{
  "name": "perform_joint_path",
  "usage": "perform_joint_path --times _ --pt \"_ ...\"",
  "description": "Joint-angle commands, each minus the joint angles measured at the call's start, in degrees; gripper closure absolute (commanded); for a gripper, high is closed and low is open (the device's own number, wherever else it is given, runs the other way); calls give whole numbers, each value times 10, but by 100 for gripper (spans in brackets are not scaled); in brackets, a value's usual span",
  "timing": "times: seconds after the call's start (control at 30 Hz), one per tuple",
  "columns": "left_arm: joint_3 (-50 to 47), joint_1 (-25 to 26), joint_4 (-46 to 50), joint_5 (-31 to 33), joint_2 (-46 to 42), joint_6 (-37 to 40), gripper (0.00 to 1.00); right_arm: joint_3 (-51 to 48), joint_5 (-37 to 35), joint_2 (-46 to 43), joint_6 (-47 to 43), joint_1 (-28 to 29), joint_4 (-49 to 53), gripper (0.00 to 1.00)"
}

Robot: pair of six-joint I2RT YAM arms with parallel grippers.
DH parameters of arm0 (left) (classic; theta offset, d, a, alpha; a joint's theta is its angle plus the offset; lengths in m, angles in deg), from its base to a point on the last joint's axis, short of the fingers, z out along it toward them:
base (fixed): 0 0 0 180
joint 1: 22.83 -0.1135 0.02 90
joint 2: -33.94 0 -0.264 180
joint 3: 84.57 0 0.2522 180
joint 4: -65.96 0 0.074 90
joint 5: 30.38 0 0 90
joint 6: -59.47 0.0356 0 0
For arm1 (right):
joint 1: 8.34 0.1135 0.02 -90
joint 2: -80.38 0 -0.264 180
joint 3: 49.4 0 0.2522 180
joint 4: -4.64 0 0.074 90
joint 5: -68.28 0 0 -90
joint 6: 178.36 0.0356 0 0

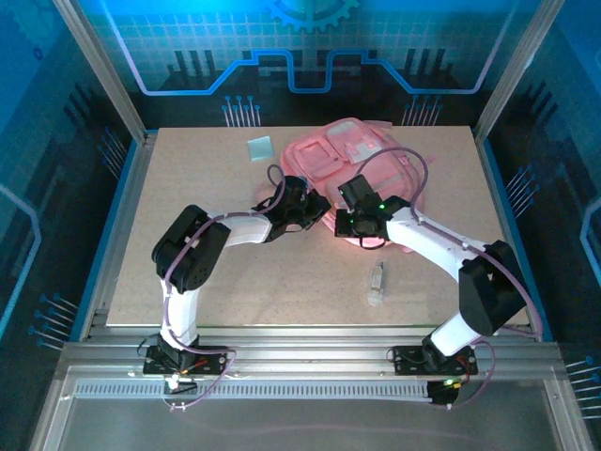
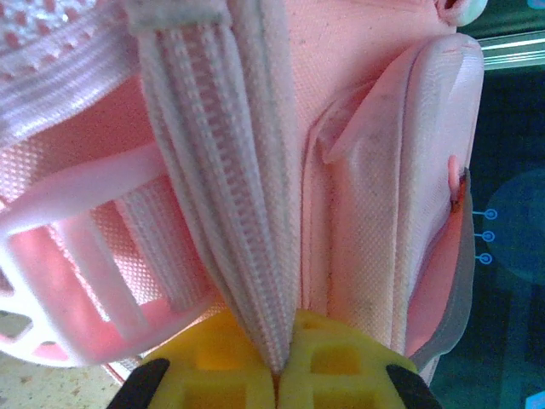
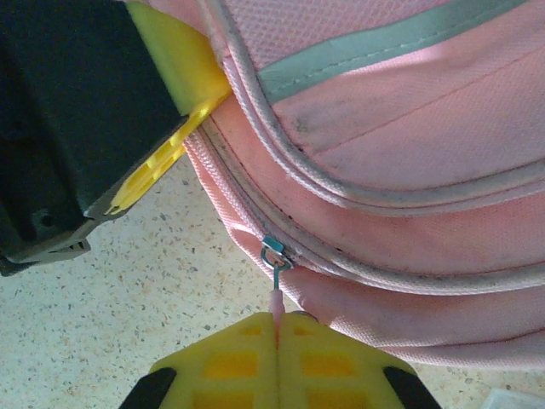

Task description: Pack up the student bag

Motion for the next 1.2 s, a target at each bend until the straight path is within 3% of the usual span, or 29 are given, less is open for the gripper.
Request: perform_joint_path --times 0.0,0.47,0.7,0.83,0.97,1.07,1.17 --pt "14 0 -7 17 -2 25 100 -15 10 -23 -17 -12 39 100" --pt "10 -20 26 -34 -42 39 100 -73 -7 -123 -104 -125 85 100" --pt "32 -41 106 -98 -60 111 100 -94 37 -133 -163 -196 47 100" --pt "53 -53 137 -154 -53 167 100 -109 80 -103 -171 -199 7 100" --pt "150 -77 275 -243 -7 284 100 -128 132 -84 -150 -186 -28 100" --pt "193 -96 332 -223 13 348 100 -133 164 -82 -136 -171 -43 100" --pt "226 -124 339 -203 32 349 100 -152 185 -80 -121 -156 -47 100"
